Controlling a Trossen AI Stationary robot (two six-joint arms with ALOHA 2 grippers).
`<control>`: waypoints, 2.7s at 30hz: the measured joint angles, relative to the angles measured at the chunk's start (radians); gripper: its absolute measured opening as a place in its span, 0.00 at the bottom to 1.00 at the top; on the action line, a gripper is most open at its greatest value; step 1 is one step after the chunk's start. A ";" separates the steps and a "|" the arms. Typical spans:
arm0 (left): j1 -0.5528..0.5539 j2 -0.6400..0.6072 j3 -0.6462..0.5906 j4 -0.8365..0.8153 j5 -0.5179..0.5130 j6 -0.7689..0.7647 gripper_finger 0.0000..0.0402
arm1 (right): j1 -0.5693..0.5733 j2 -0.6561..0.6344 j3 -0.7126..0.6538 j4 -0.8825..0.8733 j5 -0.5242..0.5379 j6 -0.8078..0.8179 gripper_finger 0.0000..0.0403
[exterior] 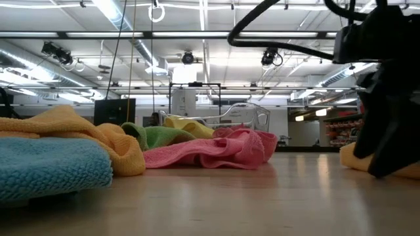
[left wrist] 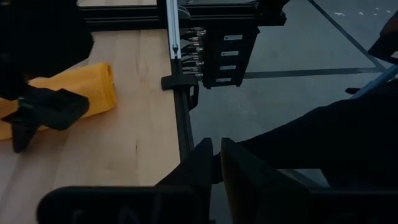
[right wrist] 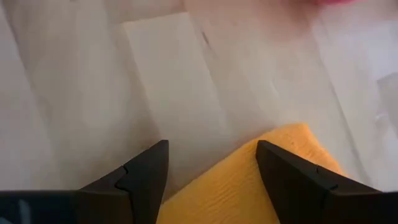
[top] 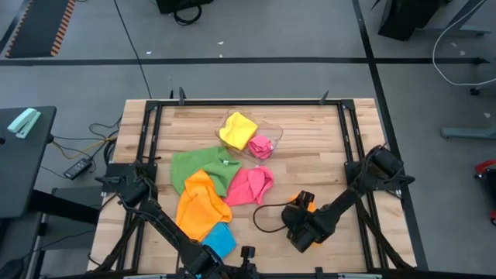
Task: Fold microfiber towels
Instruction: Fold the right orange microfiber cloth
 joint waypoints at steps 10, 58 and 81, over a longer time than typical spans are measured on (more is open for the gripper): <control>0.000 0.000 0.000 0.000 0.000 0.000 0.11 | 0.135 -0.153 -0.003 0.065 0.016 -0.185 0.63; 0.002 0.000 0.000 0.006 0.000 0.001 0.11 | 0.273 -0.149 -0.247 0.265 0.022 0.024 0.63; 0.002 0.000 0.000 0.005 0.000 0.001 0.11 | 0.434 -0.085 -0.084 0.529 0.277 -0.351 0.63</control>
